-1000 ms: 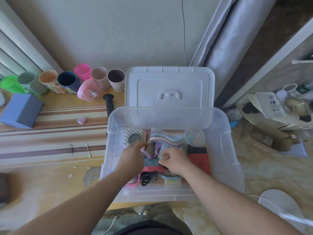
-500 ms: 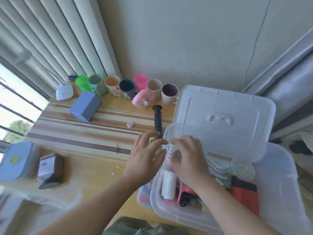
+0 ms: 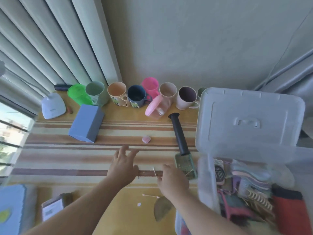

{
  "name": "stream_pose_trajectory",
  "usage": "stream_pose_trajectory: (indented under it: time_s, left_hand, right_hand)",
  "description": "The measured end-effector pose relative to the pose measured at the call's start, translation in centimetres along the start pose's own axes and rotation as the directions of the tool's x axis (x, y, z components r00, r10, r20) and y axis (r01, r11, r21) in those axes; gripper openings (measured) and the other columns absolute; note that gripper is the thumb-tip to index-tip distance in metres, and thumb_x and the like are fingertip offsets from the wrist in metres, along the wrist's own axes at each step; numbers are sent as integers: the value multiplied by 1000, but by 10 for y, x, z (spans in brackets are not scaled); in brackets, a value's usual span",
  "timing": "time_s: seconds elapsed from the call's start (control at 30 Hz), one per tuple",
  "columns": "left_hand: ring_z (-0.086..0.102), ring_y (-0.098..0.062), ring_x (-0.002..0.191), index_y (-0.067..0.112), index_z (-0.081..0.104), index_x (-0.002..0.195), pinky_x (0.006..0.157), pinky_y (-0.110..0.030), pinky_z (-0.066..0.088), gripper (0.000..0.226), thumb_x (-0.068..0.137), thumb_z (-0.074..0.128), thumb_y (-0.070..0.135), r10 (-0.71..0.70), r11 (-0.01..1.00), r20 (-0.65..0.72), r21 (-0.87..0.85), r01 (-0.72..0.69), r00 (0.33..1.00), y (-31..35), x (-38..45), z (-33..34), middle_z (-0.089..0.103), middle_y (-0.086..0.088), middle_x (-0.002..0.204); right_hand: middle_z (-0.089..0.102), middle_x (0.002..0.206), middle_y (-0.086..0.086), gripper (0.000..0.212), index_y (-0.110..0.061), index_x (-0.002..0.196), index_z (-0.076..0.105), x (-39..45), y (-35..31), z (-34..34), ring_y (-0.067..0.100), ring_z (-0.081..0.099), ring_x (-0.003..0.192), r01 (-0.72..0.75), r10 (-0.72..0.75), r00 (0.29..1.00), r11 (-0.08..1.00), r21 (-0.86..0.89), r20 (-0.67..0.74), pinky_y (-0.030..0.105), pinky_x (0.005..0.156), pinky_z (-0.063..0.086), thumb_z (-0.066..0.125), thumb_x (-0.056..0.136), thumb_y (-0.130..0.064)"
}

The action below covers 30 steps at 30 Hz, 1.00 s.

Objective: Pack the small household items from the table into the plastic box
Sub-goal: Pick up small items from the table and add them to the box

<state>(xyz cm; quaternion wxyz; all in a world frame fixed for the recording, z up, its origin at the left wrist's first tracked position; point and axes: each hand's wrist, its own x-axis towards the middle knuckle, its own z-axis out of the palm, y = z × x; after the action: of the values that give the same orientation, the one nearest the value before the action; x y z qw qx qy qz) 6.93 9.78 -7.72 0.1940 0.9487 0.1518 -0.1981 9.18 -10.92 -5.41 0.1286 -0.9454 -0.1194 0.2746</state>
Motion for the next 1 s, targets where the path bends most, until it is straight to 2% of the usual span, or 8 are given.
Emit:
stream_pose_trajectory:
  time_s: [0.1,0.2,0.37,0.47,0.57,0.73,0.87,1.0]
  left_hand:
    - [26,-33,144,41,29,153,114,-46,36,71,89,57,25,47,999,76,23,-49,996,1,37,-1,19,-7,159]
    - [31,-34,135,42,28,148,108,-46,40,72,87,58,19,116,993,108,-12,-116,987,12,68,0,25,-5,152]
    - [36,-32,126,41,37,142,99,-48,48,53,93,54,31,168,983,118,49,-175,979,28,96,8,34,-3,141]
    - [41,-32,121,34,53,128,92,-48,52,34,94,58,33,192,972,155,104,-209,969,22,98,15,40,-4,131]
    - [44,-34,121,31,60,114,94,-48,51,21,94,58,25,229,960,223,110,-258,947,17,90,21,45,-5,128]
    - [53,-27,112,36,63,120,87,-38,47,28,100,44,39,423,881,287,91,-464,859,19,42,28,57,-1,114]
    - [61,-27,114,37,56,127,80,-38,49,30,103,43,49,404,835,448,176,-521,798,19,-9,47,57,3,128]
    - [55,-27,119,28,50,133,84,-41,50,37,103,47,48,376,800,483,261,-541,791,24,-34,66,52,-2,131]
  right_hand:
    - [62,115,-3,32,-22,121,62,14,5,23,24,66,105,-132,133,991,991,-22,23,36,74,54,55,103,-47]
    - [62,118,-6,34,-23,125,62,21,-1,41,20,66,104,-132,133,991,991,-18,4,34,73,51,52,104,-48]
    - [61,116,-4,24,-21,114,63,29,-12,65,20,66,98,-152,152,988,988,-18,-27,34,68,46,47,108,-38]
    - [63,115,-4,22,-21,112,66,24,-13,71,22,68,98,-156,156,988,987,-39,-19,34,67,45,46,108,-29]
    - [63,107,-5,18,-21,102,68,13,-4,66,22,67,91,-187,188,977,982,20,-102,33,63,41,51,100,-26]
    - [58,92,-8,10,-23,84,66,-11,35,63,17,58,73,-265,298,927,950,167,-227,32,55,39,67,93,-26]
    - [57,90,-8,12,-24,82,64,-30,42,65,17,56,79,-275,334,909,931,241,-251,31,64,46,67,93,-26]
    - [57,92,-8,12,-24,77,66,-56,39,71,20,54,85,-149,181,923,982,119,-338,34,66,46,74,84,-29]
